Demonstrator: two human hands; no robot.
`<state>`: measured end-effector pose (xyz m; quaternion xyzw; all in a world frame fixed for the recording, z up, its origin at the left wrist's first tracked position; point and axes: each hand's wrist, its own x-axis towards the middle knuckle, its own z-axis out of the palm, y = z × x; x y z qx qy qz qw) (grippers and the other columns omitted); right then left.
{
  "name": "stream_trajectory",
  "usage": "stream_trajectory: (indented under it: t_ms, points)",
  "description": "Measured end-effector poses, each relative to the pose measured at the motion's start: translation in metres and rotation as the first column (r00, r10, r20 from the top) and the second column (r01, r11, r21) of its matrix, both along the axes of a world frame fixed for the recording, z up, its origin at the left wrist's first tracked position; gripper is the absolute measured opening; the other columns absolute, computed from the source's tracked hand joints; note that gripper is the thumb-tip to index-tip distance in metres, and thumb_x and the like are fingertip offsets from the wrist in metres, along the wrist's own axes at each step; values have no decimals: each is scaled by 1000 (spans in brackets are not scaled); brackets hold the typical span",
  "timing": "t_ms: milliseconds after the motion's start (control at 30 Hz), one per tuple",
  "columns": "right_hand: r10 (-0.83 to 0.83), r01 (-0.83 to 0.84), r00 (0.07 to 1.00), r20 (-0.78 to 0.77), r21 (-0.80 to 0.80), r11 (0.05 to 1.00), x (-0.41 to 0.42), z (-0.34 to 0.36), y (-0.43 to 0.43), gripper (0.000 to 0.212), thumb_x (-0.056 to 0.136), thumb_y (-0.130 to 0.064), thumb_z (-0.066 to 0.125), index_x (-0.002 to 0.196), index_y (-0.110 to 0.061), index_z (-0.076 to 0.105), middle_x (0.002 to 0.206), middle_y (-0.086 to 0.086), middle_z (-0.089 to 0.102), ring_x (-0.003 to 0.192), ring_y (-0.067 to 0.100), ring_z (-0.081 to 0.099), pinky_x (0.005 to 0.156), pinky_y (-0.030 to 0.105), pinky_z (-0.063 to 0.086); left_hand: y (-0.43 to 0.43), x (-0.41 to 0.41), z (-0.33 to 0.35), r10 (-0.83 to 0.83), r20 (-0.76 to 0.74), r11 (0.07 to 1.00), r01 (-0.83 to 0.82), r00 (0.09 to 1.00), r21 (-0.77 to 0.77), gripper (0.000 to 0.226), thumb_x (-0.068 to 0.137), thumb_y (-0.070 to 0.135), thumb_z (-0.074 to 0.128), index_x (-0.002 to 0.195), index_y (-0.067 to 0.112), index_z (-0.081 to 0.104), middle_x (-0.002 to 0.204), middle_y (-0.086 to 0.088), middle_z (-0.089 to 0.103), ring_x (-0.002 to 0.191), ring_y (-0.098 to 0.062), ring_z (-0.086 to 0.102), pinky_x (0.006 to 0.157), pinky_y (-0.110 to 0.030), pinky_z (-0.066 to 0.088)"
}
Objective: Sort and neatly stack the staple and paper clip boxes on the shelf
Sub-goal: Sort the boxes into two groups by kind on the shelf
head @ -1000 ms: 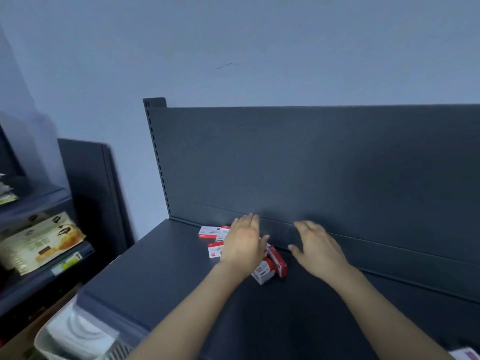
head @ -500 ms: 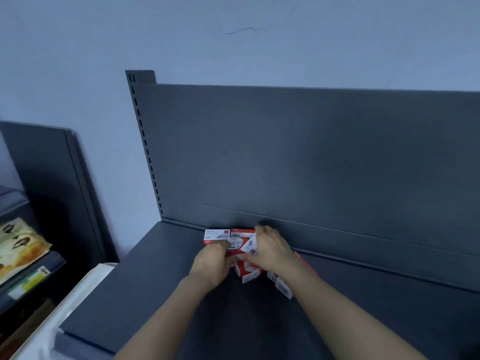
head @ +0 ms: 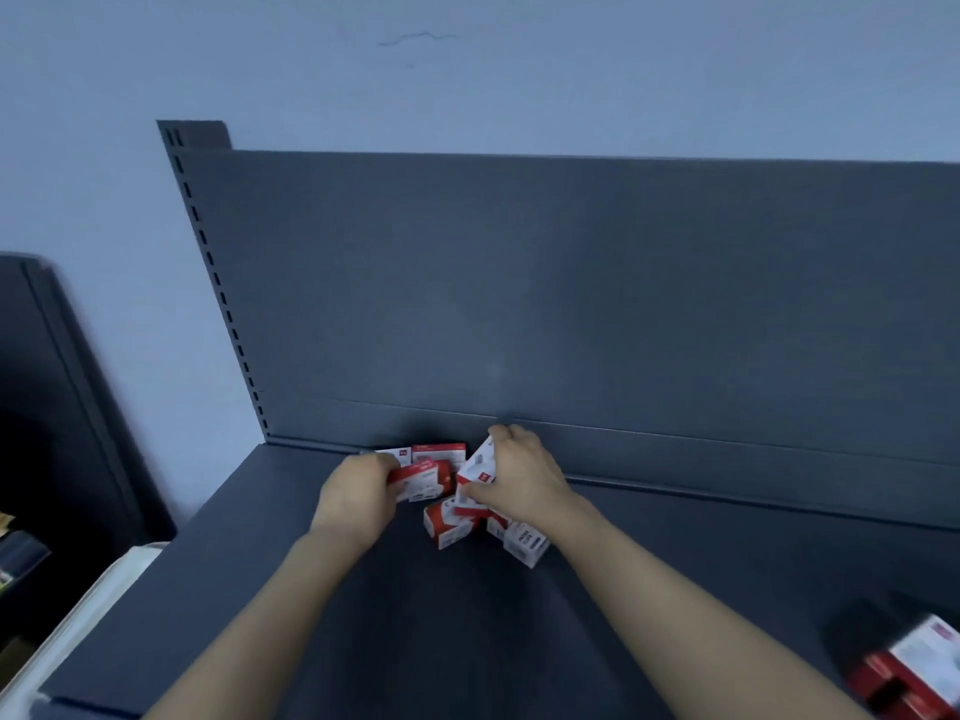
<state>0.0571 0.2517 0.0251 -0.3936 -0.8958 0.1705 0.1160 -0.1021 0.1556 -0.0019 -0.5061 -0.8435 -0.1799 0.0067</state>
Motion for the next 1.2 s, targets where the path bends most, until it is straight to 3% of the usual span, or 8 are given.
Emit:
stream_trajectory:
  t_ms: [167,300,500,767,1033,1200]
  points:
    - [-70,72,996,-57,27,997,55,25,6,71,79,-42,69,133,-6,39,133,10,45,127,26,38,100,34,37,16,36,39,-73,0,987,73,997,143,11,85,16,60,83,8,68,80,-13,71,80,-33,65,62,-31,44]
    - [-151,155,983,-102,32,987,122,39,17,70,77,-39,71,131,-6,40,132,10,47,126,26,39,97,33,38,45,106,66,-189,16,949,179,982,258,9,84,13,65,89,10,71,80,-8,72,78,-29,65,68,-32,48]
    - [-292,294,955,-56,39,955,254,48,40,75,77,-41,71,135,-8,37,134,8,45,128,25,39,99,33,39,91,239,73,-326,159,918,272,932,288,9,85,15,65,90,11,72,82,-4,71,75,-18,59,68,-24,38]
    - [-425,426,904,56,-8,905,394,32,71,75,76,-44,72,132,-7,39,135,10,47,126,28,42,99,35,40,131,372,44,-377,221,922,343,899,178,12,83,17,66,90,9,72,90,-6,72,83,-21,63,69,-23,41]
    - [-445,470,882,152,-238,850,409,11,101,76,75,-42,74,133,-9,39,134,12,48,122,29,48,94,37,46,147,406,10,-291,191,950,307,938,-60,16,85,19,64,96,11,71,96,-5,70,83,-19,64,69,-27,50]
    - [-387,445,892,232,-311,840,401,-4,107,67,78,-38,72,130,-7,42,130,11,52,114,25,55,83,31,47,150,403,0,-314,172,927,341,934,-158,12,83,9,58,82,8,70,92,-11,70,72,-16,56,65,-30,49]
